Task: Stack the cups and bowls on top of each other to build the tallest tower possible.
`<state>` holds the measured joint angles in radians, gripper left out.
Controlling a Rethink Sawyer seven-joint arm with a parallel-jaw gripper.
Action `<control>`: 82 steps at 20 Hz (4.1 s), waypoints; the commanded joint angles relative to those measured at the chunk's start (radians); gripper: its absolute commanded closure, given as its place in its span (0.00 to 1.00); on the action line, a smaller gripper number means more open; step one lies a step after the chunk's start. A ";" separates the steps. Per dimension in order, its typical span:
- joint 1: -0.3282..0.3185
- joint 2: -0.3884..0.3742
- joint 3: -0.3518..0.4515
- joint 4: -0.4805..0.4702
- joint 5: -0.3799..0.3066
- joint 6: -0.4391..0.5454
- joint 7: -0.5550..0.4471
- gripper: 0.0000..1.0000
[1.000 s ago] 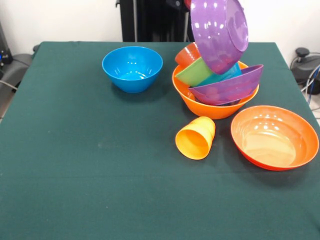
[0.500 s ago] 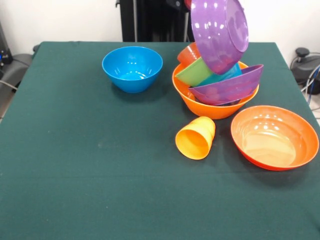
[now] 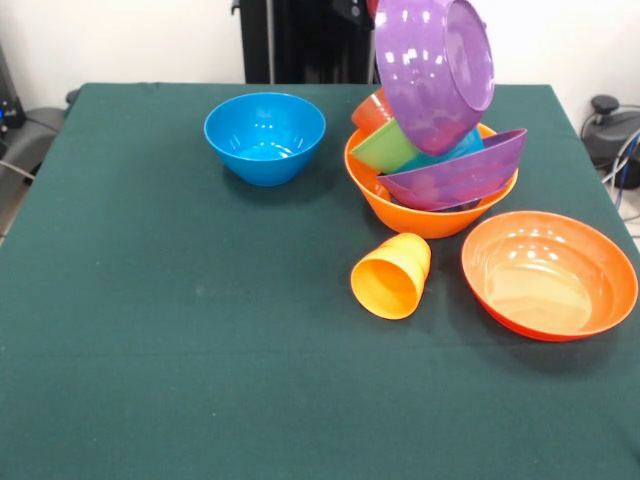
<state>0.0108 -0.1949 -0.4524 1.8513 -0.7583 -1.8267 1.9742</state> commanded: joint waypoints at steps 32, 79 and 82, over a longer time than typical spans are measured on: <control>0.040 -0.003 0.070 -0.119 0.061 0.280 0.055 0.00; -0.001 -0.152 0.106 -0.056 -0.050 0.303 0.128 0.00; -0.007 -0.152 0.115 -0.052 -0.047 0.292 0.132 0.00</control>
<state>0.0156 -0.3790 -0.4583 1.8438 -0.7673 -1.6275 1.9743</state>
